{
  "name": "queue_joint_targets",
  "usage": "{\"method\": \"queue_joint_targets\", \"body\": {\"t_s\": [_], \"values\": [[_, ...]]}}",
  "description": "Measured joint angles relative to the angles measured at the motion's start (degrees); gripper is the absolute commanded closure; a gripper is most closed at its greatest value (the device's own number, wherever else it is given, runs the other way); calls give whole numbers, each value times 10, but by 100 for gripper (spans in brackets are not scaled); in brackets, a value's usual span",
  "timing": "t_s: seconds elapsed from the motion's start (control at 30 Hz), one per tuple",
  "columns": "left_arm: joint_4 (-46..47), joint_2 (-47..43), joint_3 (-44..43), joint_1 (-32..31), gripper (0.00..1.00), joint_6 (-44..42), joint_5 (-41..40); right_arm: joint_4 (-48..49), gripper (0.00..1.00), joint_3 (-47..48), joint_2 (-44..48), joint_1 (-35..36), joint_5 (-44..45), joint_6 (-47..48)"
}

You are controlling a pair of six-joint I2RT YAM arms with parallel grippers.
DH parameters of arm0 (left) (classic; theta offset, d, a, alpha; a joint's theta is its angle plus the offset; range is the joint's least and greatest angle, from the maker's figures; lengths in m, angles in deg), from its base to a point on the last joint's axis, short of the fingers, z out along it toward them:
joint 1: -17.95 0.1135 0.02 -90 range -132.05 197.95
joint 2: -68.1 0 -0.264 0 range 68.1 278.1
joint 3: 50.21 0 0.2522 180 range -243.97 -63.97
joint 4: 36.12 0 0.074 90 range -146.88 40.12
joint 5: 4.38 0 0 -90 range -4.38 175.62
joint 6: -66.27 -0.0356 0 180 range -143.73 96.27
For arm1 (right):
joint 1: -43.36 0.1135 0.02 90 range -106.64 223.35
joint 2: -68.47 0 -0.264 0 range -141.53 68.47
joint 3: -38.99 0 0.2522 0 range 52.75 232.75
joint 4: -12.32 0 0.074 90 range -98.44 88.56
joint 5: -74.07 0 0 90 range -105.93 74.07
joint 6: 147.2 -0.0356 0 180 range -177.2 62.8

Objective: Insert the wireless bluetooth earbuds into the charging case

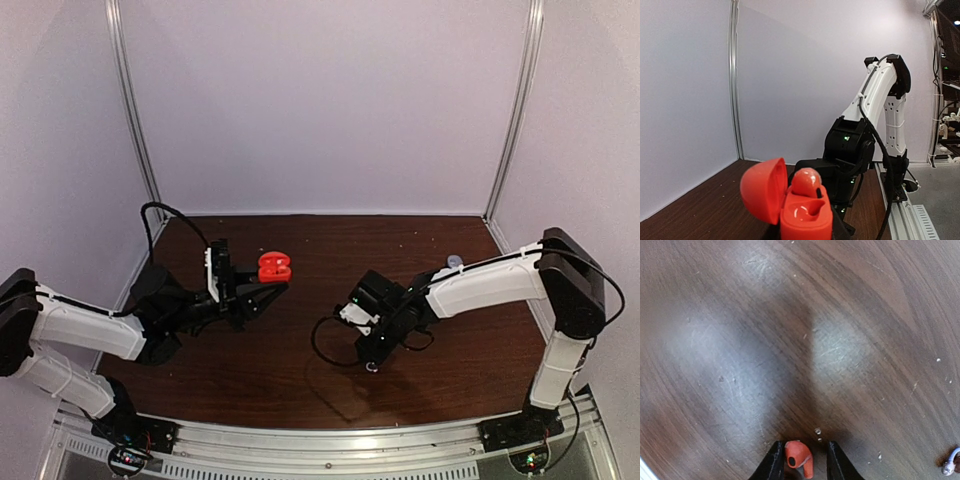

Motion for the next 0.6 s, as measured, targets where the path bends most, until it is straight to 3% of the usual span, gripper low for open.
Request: {"method": "queue_joint_targets", "body": {"t_s": [0.6], "values": [[0, -4, 4, 2, 100, -2, -2, -45, 76, 28, -6, -20, 44, 28]]}}
